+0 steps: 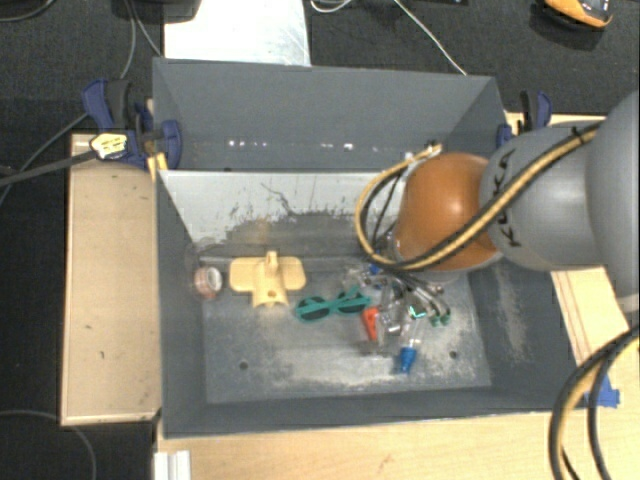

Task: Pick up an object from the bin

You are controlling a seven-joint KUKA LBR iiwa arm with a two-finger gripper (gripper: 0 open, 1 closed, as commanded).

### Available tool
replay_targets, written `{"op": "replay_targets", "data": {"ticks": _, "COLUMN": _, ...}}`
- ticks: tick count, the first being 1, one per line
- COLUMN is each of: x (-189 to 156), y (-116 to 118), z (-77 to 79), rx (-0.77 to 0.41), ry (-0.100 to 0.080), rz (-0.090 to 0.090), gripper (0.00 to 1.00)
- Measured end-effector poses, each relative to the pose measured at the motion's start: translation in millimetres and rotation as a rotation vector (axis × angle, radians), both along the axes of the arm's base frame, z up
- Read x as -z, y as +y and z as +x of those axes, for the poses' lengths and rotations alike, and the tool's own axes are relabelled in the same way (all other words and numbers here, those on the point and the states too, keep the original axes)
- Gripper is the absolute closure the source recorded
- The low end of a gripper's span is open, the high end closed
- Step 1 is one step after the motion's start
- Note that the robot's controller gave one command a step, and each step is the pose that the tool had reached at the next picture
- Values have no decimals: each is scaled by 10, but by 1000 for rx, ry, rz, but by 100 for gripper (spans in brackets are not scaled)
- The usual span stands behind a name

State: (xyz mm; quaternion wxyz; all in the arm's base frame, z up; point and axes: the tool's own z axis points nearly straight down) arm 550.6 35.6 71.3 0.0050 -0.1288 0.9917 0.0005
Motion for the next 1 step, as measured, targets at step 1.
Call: {"op": "replay_targets", "data": {"ticks": 1, "x": 2, "y": 26, "z": 8, "rx": 0, "ry": -1, "rz": 2, "gripper": 100}}
